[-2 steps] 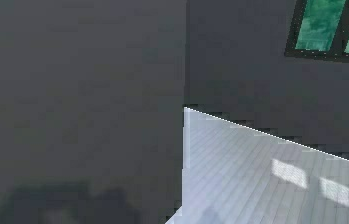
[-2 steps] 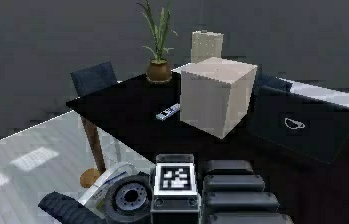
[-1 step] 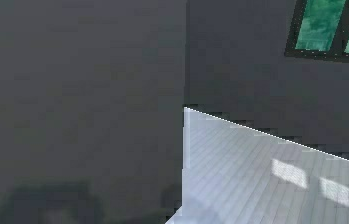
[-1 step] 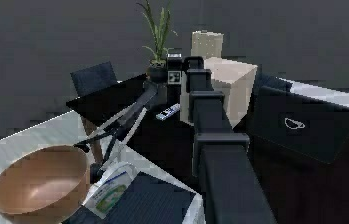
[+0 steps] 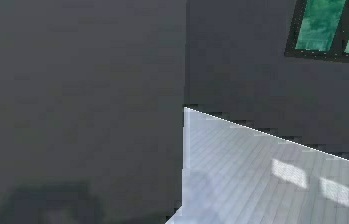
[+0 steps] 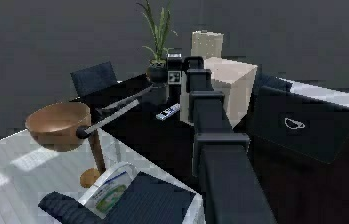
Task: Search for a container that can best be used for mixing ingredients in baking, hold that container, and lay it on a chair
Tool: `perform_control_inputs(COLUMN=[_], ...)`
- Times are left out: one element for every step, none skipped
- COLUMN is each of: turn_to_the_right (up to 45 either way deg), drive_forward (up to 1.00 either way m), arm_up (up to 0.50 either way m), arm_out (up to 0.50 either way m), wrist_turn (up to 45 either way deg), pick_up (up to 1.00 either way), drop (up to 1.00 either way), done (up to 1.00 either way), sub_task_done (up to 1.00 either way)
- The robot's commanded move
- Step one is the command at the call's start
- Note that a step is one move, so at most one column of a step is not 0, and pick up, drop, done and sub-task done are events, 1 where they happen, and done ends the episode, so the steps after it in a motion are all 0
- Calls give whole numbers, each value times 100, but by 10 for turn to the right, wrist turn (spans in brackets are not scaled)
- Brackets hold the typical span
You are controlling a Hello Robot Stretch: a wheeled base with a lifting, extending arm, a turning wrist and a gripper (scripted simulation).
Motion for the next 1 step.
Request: perform_control_inputs(turn_to_the_right=[0], drive_forward=[0], arm_up=[0], arm_out=[0], wrist_turn=[450], pick_up=[0], drop=[0], done=[0], sub_task_done=[0])
